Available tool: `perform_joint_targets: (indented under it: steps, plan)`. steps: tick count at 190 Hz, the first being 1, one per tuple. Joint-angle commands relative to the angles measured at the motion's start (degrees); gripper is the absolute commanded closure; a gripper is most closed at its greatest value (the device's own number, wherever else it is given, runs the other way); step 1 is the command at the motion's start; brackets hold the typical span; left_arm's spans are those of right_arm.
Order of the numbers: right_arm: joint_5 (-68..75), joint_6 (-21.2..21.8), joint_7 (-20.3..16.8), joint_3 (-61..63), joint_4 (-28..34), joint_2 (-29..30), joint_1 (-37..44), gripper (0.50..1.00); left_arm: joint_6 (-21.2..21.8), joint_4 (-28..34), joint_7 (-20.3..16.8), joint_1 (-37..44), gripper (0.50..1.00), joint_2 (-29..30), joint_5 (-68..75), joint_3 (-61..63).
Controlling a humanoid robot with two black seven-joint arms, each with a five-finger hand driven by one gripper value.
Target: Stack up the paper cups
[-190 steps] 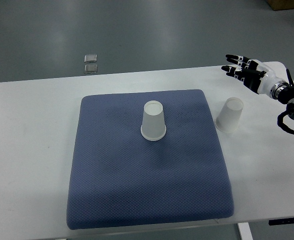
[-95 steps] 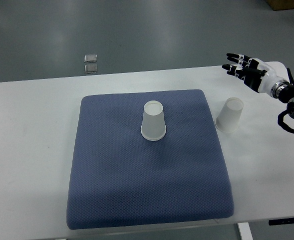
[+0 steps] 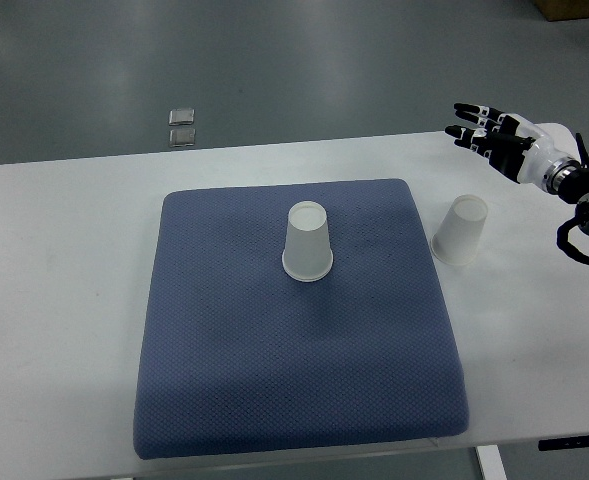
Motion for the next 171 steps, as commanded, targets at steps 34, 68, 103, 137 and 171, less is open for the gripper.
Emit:
perform_joint_targets:
  steps: [34,68,103,137,171]
  plan:
    - [-0.09,0.00,-0.16,-0.25,-0.18,-0.09,0.00,0.579,0.00,0.00,-0.08,0.00,0.500,0.00,0.00,0.00]
    - [-0.09,-0.09,-0.16,-0.16,-0.18,-0.44,0.09,0.579,0.00,0.00,0.01,0.00,0.500,0.00,0.00,0.00]
    - [-0.09,-0.27,-0.07,-0.16,-0.26,-0.44,0.00,0.579,0.00,0.00,-0.08,0.00,0.500,0.00,0.00,0.00]
    - [0.00,-0.09,-0.07,0.01,-0.35,-0.44,0.09,0.579,0.00,0.00,0.01,0.00,0.500,0.00,0.00,0.00]
    - [0.00,0.17,-0.07,-0.08,-0.26,-0.61,0.18,0.581,0.00,0.00,-0.08,0.00,0.500,0.00,0.00,0.00]
